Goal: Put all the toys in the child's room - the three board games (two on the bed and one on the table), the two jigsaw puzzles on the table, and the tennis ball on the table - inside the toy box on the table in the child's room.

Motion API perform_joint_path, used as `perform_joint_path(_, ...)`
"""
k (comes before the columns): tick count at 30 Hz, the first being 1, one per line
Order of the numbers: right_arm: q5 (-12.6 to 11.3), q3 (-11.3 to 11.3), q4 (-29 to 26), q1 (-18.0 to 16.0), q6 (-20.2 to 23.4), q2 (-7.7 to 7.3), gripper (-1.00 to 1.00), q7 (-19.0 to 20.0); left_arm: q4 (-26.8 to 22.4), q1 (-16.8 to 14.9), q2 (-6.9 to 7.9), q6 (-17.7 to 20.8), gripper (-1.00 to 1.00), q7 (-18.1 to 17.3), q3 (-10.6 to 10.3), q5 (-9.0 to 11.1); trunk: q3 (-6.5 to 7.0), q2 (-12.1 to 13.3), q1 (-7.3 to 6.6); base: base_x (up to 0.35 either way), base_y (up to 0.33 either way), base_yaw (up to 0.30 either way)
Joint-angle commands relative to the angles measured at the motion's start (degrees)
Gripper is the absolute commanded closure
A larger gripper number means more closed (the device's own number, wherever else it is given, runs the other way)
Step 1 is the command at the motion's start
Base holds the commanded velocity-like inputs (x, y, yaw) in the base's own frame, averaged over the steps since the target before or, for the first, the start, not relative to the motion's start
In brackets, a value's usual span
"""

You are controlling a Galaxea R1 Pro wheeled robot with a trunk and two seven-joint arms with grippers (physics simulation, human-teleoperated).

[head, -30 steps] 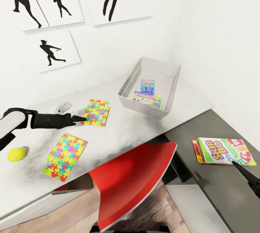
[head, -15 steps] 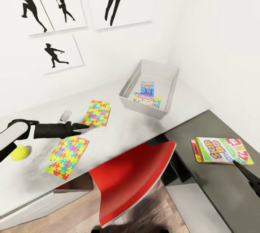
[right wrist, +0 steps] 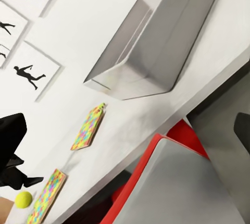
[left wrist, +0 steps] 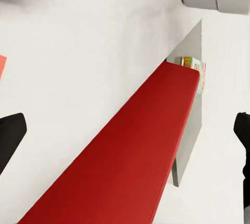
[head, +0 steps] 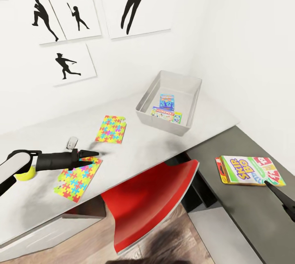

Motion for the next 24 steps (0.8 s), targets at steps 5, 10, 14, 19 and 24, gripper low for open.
perform_joint_path(5,-0.01,0.04,-0.03,-0.04,0.53,0.07,-1.0,0.17,0.53,-0.02,0.05,-0.12,-1.0,-0.57,-0.04,-0.43,1.14,1.55,-0.86,0.0,0.0,0.0)
perform_joint_path(10,-0.02,-0.01,-0.03,-0.04,0.52,0.06,-1.0,0.22,0.61,-0.01,-0.07,-0.18,-1.0,-0.51,-0.05,-0.49,2.51,3.56,-1.96,0.0,0.0,0.0)
perform_joint_path(14,-0.02,-0.07,-0.03,-0.04,0.54,0.06,-1.0,0.24,0.63,-0.01,-0.11,-0.19,-1.0,-0.51,-0.09,-0.46,3.61,5.16,-2.84,0.0,0.0,0.0)
perform_joint_path(19,-0.02,-0.12,-0.03,-0.04,0.12,0.08,-1.0,0.26,0.63,-0.01,-0.43,-0.2,-1.0,-0.5,-0.14,-0.6,4.98,7.17,-3.94,0.0,0.0,0.0)
perform_joint_path(24,-0.02,-0.26,-0.03,-0.04,-0.49,0.09,-1.0,0.33,0.6,0.07,-0.57,-0.2,-1.0,-0.51,-0.33,-0.64,6.36,9.17,-5.04,0.0,0.0,0.0)
